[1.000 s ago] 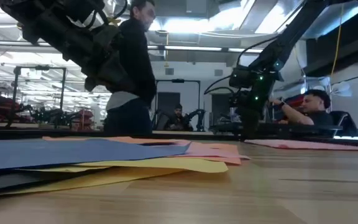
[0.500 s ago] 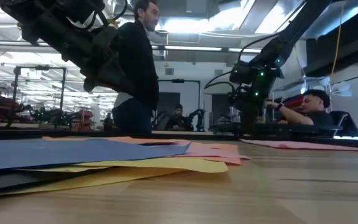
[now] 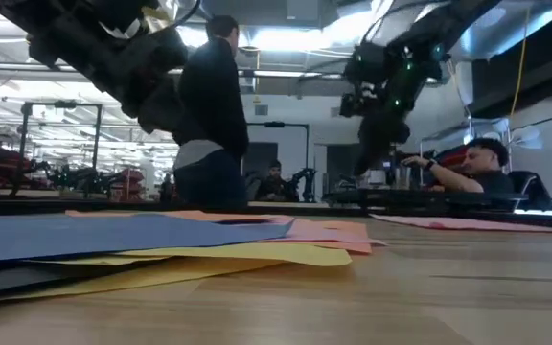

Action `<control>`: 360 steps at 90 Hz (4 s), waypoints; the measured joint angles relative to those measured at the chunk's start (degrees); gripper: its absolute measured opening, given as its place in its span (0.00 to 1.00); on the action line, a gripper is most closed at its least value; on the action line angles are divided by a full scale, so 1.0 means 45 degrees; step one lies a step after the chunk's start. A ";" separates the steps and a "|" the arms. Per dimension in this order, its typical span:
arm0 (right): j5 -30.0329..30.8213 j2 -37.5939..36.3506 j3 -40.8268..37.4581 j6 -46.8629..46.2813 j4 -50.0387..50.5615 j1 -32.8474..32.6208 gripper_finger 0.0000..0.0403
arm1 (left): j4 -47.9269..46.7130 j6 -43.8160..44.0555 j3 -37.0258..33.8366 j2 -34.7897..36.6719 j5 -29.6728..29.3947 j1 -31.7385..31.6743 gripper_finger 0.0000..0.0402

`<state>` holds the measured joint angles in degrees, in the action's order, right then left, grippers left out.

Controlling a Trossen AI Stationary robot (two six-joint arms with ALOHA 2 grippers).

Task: Organize paper
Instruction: Put the orange paper to the bottom right of the table

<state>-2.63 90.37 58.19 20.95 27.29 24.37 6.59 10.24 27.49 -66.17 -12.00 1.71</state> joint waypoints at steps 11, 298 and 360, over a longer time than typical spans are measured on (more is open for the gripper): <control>0.0245 -0.0025 0.0005 -0.0333 -0.0291 -0.1426 0.00 | -0.0018 0.0009 0.0000 0.0000 -0.0003 0.0235 0.00; 0.3825 0.6389 0.3443 0.5653 -0.4330 -0.4252 0.28 | -0.1729 0.1396 -0.0003 0.0005 -0.2951 0.0816 0.00; 0.3099 0.6906 0.3439 0.6452 -0.5580 -0.3401 0.25 | -0.2125 0.1623 -0.0005 0.0015 -0.2946 0.0816 0.00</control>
<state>11.32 121.45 73.67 49.98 2.18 9.06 -2.97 17.55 27.46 -66.11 -25.26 5.39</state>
